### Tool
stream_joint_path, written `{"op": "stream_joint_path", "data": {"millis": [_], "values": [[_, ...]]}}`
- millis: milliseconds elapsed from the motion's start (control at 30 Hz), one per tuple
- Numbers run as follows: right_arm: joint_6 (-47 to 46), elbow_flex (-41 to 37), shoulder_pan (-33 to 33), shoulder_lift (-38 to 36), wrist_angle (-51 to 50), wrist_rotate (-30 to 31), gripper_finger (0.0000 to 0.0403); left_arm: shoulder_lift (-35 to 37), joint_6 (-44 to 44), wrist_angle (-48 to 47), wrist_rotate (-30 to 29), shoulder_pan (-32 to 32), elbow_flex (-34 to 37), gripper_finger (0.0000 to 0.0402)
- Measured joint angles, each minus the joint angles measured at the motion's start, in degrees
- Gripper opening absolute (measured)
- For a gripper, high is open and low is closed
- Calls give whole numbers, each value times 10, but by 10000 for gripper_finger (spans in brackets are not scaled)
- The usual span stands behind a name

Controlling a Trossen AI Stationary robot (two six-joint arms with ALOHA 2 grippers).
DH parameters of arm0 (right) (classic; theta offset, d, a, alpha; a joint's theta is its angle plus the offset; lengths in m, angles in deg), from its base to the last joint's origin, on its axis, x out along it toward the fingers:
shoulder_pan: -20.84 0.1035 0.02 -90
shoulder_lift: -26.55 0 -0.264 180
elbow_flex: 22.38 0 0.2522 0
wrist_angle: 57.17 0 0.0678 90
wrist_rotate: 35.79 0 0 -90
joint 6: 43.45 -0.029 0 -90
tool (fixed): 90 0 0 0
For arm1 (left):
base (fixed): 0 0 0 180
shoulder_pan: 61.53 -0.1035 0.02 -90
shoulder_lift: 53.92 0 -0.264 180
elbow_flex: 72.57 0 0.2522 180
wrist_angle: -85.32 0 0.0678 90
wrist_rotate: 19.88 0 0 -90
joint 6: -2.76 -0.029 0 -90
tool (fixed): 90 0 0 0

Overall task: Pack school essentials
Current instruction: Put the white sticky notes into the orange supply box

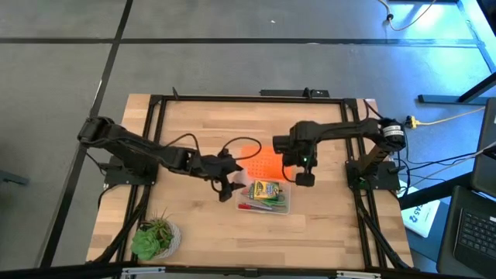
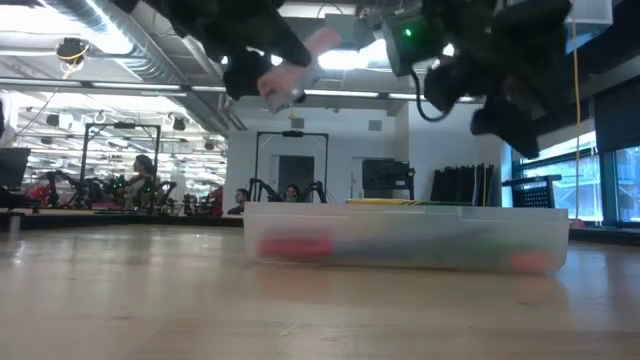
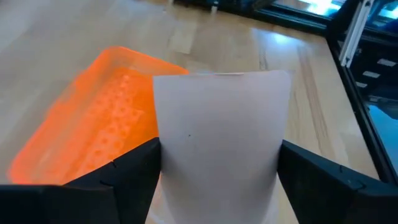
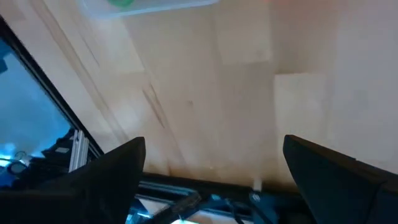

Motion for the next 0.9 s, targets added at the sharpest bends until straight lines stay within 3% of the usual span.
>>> {"op": "stream_joint_path", "data": {"millis": [200, 533, 900], "values": [[-12, -57, 10, 0, 64, -37, 381, -49, -1, 19, 14, 2, 0, 284], [-7, -60, 10, 0, 77, -39, 381, -124, -22, 58, 60, 9, 0, 275], [-9, -60, 10, 0, 94, -42, 381, -171, -62, 75, 61, 16, 1, 275]]}}
